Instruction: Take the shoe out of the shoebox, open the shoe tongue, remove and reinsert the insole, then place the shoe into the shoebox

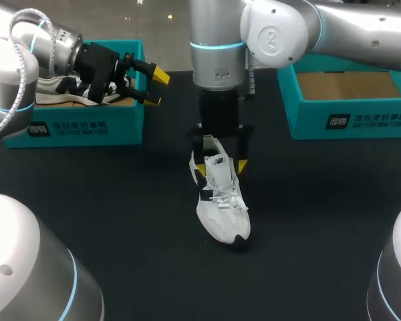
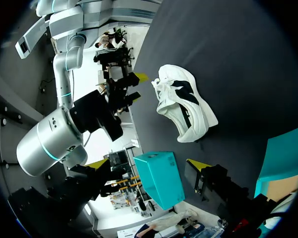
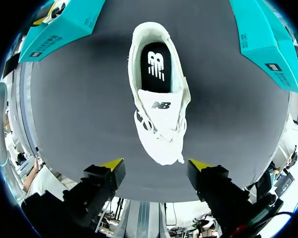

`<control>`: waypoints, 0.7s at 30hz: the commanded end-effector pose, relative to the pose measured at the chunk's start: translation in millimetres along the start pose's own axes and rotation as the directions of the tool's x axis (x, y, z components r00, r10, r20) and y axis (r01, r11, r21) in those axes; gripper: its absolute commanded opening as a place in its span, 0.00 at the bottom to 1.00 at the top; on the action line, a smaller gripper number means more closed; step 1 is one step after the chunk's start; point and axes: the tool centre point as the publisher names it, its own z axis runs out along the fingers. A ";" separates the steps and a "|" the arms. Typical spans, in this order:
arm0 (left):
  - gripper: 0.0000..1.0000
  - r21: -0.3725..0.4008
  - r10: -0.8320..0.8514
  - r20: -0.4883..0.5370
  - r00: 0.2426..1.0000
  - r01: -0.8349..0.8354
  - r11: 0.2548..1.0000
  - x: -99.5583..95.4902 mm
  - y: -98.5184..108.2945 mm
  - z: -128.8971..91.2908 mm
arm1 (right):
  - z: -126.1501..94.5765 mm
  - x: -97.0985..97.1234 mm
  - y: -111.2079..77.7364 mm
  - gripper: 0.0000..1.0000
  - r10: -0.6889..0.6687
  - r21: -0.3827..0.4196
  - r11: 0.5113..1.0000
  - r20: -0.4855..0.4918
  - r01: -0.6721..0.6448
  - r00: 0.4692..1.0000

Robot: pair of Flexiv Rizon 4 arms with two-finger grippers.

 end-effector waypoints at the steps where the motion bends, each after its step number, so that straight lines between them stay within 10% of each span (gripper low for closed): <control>1: 1.00 0.001 0.001 -0.002 1.000 -0.001 1.000 -0.1 0.2 -0.1 | 0.0 -0.2 -1.6 0.00 -0.002 -0.003 1.000 -0.006 0.002 1.000; 21: 1.00 0.001 0.001 -0.002 1.000 -0.001 1.000 -0.1 0.2 -0.1 | 10.0 -1.3 9.1 0.00 -0.012 -0.023 1.000 -0.010 0.011 1.000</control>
